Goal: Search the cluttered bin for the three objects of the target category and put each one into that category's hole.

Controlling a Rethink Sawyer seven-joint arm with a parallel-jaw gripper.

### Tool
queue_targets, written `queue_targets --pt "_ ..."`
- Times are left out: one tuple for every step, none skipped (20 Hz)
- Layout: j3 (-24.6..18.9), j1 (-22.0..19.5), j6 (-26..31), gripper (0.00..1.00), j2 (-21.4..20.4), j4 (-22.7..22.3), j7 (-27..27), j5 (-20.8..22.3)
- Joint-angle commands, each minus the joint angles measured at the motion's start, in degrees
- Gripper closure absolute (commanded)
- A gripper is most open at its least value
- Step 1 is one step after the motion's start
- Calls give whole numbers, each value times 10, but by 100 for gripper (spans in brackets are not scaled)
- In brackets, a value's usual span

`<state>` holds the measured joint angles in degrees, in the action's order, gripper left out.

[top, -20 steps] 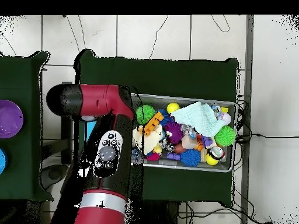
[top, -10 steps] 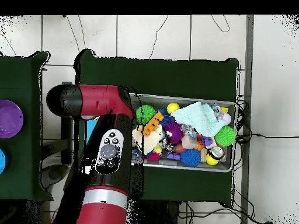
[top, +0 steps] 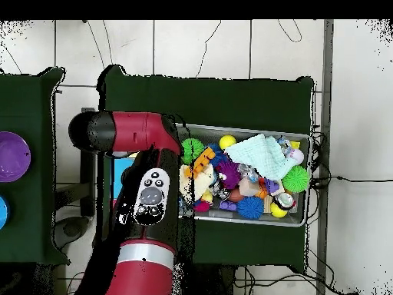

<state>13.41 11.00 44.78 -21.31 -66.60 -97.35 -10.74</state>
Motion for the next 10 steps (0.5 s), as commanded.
queue_targets --pt "-54 -19 80 100 39 -42 -41 18" --pt "-55 -20 80 100 40 -42 -40 18" --pt "-55 -20 86 100 43 -39 -39 18" --pt "-57 -21 90 100 47 -36 -37 18" --pt "-58 -22 95 100 50 -33 -36 18" --pt "-60 -25 98 100 55 -30 -33 18" --pt "-63 -27 93 100 60 -28 -31 17" --pt "-66 -29 84 100 65 -27 -28 17" --pt "-69 -32 75 100 70 -27 -26 17" --pt "-70 -33 73 100 71 -28 -24 17"
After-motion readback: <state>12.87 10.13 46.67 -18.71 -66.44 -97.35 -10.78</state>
